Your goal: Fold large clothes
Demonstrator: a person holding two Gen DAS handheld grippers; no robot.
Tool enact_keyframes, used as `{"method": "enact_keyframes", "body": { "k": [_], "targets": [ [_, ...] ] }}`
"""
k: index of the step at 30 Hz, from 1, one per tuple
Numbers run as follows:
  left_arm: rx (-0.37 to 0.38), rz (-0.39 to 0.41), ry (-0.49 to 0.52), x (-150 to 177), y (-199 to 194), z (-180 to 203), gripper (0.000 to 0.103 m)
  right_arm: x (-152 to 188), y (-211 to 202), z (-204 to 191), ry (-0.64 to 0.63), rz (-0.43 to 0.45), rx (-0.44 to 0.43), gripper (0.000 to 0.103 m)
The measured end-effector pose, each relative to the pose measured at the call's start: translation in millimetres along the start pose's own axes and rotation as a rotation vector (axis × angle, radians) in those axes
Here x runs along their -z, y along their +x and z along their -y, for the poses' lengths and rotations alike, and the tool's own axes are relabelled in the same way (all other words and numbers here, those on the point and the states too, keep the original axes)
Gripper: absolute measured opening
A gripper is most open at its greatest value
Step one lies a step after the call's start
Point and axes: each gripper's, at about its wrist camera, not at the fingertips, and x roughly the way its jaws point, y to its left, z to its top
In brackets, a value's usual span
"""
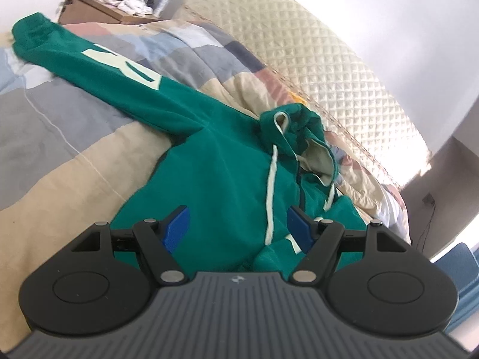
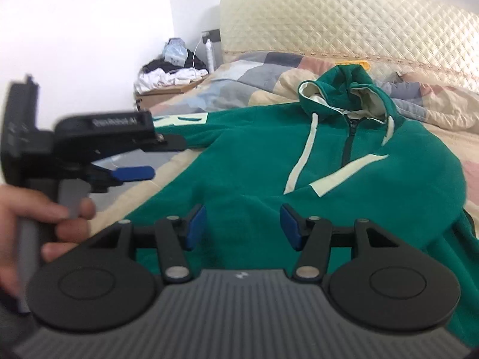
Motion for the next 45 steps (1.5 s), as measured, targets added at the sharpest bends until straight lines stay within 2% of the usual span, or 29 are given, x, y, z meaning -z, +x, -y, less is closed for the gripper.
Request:
{"method": "enact_keyframes", "body": {
  "k": [3,6,10,14,17,21,24,29,32,35,39,41,44,45],
  "targets": [
    [0.001,-0.022,0.058,9,1,12,0.076,2,-19,14,0.048,0.031,0.018,0.059],
    [0.000,-0.055,0.127,23,6,26,0.076,4,-24,29,0.101,0.037,0.092,0.059],
    [-0.004,-0.109,0.225,43,18,44,0.075,10,-11,52,0.195,-0.012,0.182,0.059],
    [0.001,-0.171,0.288,61,34,57,0.075,16,11,72,0.256,-0.059,0.230,0.058],
    [-0.023,-0.211,0.350,75,48,62,0.075,20,24,86,0.302,-0.068,0.255,0.059],
    [-0.075,-0.269,0.397,90,68,62,0.075,27,39,91,0.278,-0.075,0.258,0.055],
    [-0.088,-0.277,0.416,95,74,62,0.075,34,52,95,0.255,-0.099,0.273,0.048],
    [-0.102,-0.262,0.429,99,75,63,0.075,44,66,109,0.302,-0.169,0.258,0.045],
    [-0.103,-0.253,0.406,96,73,63,0.076,43,65,111,0.322,-0.171,0.253,0.045],
    [-0.087,-0.217,0.317,83,63,56,0.076,42,57,114,0.372,-0.161,0.244,0.045],
    [-0.139,-0.147,0.176,51,55,36,0.076,42,46,120,0.444,-0.153,0.233,0.045],
    [-0.188,-0.135,0.142,31,58,25,0.076,42,42,120,0.456,-0.149,0.230,0.046],
    [-0.321,-0.105,0.204,0,71,15,0.076,38,39,119,0.467,-0.135,0.222,0.048],
    [-0.339,-0.108,0.198,-12,77,8,0.076,37,38,119,0.462,-0.128,0.228,0.048]
  ]
}}
